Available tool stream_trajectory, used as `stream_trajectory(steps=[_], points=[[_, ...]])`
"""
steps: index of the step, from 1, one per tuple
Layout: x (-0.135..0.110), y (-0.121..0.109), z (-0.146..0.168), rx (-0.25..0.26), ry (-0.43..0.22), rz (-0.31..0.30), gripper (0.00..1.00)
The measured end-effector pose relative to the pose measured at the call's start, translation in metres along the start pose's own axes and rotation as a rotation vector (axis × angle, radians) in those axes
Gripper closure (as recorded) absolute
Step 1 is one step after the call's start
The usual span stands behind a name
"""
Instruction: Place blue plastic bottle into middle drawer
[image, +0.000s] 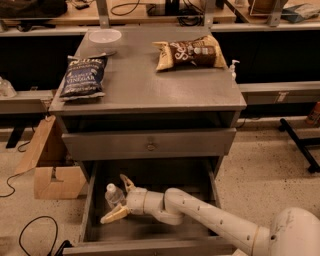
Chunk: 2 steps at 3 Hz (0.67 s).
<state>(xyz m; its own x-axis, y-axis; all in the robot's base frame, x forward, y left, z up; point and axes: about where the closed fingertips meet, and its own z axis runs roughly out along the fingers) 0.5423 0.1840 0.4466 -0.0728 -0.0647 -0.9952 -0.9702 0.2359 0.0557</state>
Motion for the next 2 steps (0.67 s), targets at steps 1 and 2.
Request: stream_trajectory(steps=[1,2], points=[[0.0000,0.0000,0.0000,0.000,0.000,0.000,0.00],[0.0002,0.0003,-0.0048,-0.015,0.006,0.004,0.00]])
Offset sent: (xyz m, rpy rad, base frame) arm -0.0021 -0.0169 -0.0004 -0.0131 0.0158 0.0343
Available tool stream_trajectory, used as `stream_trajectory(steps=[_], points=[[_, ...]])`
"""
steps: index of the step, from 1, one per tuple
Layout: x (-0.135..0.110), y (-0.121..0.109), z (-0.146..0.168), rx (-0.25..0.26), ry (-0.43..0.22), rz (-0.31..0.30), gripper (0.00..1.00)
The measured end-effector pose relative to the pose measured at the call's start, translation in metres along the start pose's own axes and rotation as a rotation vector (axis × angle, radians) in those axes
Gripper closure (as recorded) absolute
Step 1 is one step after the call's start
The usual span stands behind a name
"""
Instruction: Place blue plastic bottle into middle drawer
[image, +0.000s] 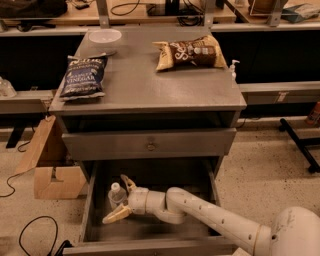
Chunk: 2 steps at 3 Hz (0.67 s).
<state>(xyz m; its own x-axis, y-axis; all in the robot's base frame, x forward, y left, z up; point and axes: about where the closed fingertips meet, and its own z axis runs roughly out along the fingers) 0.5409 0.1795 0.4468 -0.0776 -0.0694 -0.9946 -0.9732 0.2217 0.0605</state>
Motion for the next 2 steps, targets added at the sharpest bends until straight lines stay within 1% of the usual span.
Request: stream_trajectory(steps=[1,2], points=[[0.003,0.012,-0.034,-0.062,0.053,0.033,0.00],[-0.019,0.034,-0.131,-0.173,0.196,0.077,0.00]])
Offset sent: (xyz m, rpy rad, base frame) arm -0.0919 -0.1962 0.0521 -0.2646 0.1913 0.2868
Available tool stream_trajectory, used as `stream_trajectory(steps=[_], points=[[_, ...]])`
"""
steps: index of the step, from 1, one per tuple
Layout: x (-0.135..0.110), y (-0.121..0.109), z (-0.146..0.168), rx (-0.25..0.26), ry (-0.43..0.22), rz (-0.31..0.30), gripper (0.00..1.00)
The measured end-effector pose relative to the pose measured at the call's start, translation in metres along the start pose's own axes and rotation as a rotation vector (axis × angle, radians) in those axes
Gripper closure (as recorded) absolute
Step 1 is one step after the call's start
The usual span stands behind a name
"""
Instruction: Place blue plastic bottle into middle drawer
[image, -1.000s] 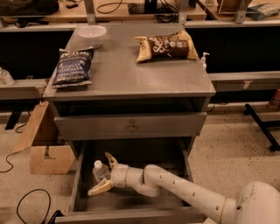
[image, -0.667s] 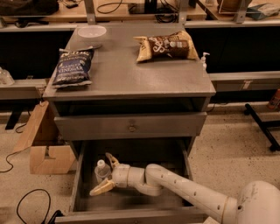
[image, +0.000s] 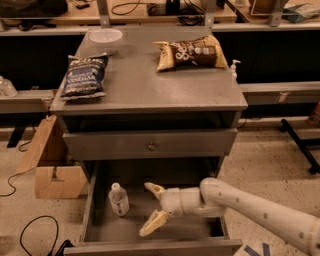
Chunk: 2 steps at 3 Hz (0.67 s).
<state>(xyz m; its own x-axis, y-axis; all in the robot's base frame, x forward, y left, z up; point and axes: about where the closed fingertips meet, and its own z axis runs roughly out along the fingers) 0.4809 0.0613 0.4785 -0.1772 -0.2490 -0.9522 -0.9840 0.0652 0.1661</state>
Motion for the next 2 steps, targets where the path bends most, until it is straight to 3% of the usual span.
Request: stream_trajectory(steps=[1,2], points=[[-0.022,0.038,-0.066,0.006,0.069,0.008,0.00],[-0.050,0.078,-0.127,0.073,0.098,0.020,0.00]])
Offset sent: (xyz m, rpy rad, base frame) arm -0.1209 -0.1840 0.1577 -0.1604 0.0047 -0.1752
